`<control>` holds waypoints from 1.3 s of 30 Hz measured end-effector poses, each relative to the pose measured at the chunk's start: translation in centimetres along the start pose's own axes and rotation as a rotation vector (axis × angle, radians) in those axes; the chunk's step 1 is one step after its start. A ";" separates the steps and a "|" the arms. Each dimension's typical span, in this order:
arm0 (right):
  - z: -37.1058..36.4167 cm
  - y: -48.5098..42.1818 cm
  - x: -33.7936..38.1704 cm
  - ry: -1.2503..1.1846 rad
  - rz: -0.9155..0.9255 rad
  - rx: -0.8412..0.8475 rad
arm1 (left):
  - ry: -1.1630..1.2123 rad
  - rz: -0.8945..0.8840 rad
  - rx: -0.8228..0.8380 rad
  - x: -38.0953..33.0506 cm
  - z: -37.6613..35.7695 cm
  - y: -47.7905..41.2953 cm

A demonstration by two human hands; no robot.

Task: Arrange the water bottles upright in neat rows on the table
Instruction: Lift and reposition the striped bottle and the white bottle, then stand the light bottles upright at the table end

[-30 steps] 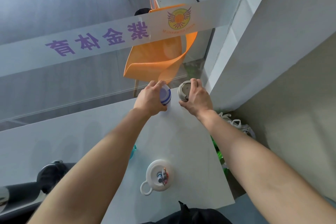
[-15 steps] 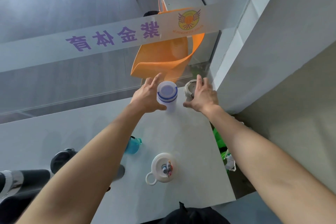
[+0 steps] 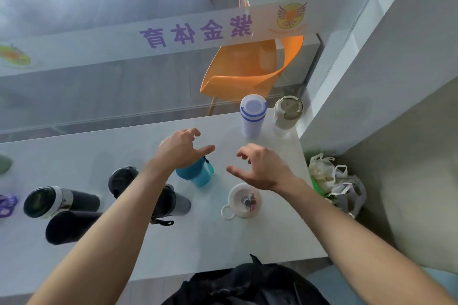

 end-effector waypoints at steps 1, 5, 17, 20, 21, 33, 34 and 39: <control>-0.7 0.3 0.5 0.023 -0.041 0.107 | -0.006 -0.003 0.026 0.2 -0.5 0.5; -2.8 2.0 1.7 0.044 -0.183 0.361 | -0.078 -0.057 0.086 1.0 -2.3 2.0; -6.7 4.5 4.8 0.139 -0.306 0.229 | -0.048 -0.170 0.043 3.0 -4.8 2.8; -6.9 4.7 5.4 0.060 -0.316 0.106 | -0.028 -0.215 0.018 3.0 -4.7 2.6; -6.9 4.7 5.5 0.037 -0.310 0.069 | -0.030 -0.226 0.013 3.0 -4.6 2.4; -6.1 0.8 4.0 -0.028 -0.280 -0.074 | 0.070 -0.161 -0.063 5.0 -1.0 -0.7; -5.5 0.0 4.2 -0.038 -0.269 -0.109 | 0.090 -0.143 -0.084 5.4 -0.6 -1.1; -2.7 -5.4 4.7 -0.059 -0.236 -0.224 | 0.132 -0.090 -0.183 6.8 1.4 -2.9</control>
Point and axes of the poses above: each hand's wrist, its own y-axis away from the middle knuckle, its own z-axis out of the back of the hand, x = y × z, the point moved 4 cm from there along -y, towards the middle knuckle, and after that the axes turned 14 degrees about x, right-handed, at the moved point
